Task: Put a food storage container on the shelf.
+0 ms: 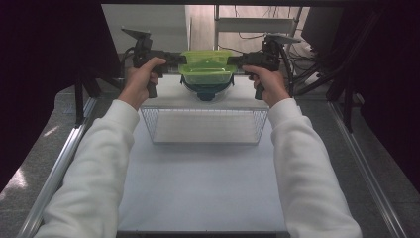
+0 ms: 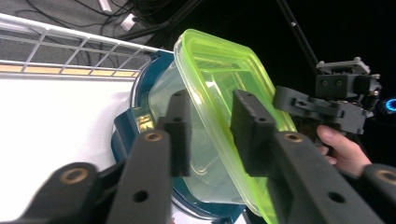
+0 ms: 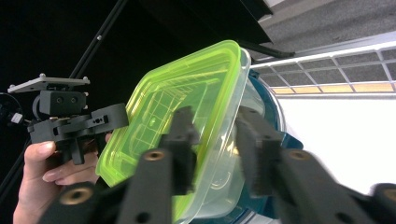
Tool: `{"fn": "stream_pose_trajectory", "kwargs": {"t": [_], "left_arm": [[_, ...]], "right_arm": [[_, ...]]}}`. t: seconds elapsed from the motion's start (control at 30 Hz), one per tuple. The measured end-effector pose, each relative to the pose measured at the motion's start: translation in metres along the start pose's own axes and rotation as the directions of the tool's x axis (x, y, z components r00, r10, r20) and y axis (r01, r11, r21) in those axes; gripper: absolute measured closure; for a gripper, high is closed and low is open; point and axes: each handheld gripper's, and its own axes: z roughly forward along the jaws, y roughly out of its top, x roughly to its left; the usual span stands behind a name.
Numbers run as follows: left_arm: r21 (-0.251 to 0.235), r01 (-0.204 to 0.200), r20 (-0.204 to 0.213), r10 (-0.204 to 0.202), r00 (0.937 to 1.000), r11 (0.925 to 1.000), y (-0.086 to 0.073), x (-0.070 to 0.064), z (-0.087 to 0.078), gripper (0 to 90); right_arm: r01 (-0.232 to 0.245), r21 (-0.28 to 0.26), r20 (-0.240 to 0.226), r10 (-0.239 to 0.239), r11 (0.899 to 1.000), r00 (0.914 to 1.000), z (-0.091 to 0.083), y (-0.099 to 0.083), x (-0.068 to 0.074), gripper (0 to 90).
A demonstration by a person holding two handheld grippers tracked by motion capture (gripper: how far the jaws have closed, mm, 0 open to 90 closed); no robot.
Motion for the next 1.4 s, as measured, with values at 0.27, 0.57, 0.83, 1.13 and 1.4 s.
{"fn": "stream_pose_trajectory", "kwargs": {"t": [0.27,0.57,0.83,1.13,1.4], "left_arm": [[-0.094,-0.065,-0.087,0.057,0.9946,0.9935,-0.003,-0.011,-0.011,30.8],[-0.108,-0.227,-0.136,0.212,0.9677,0.9678,-0.023,-0.031,-0.039,25.9],[-0.087,-0.323,-0.174,0.305,0.9365,0.9425,-0.067,-0.039,-0.070,26.0],[-0.035,-0.404,-0.189,0.391,0.9010,0.9143,-0.134,-0.031,-0.095,26.4],[0.041,-0.399,-0.208,0.398,0.8933,0.9161,-0.194,0.002,-0.088,26.4]], "right_arm": [[0.074,-0.110,0.012,-0.073,0.991,0.9973,-0.010,-0.005,0.001,31.5],[0.271,-0.119,0.071,-0.264,0.955,0.9619,-0.048,-0.022,0.007,28.9],[0.409,-0.096,0.119,-0.397,0.908,0.9099,-0.081,-0.058,0.019,28.9],[0.555,-0.024,0.156,-0.545,0.832,0.8238,-0.109,-0.114,0.020,29.2],[0.572,0.028,0.131,-0.570,0.820,0.8108,-0.114,-0.172,-0.007,29.2]]}}
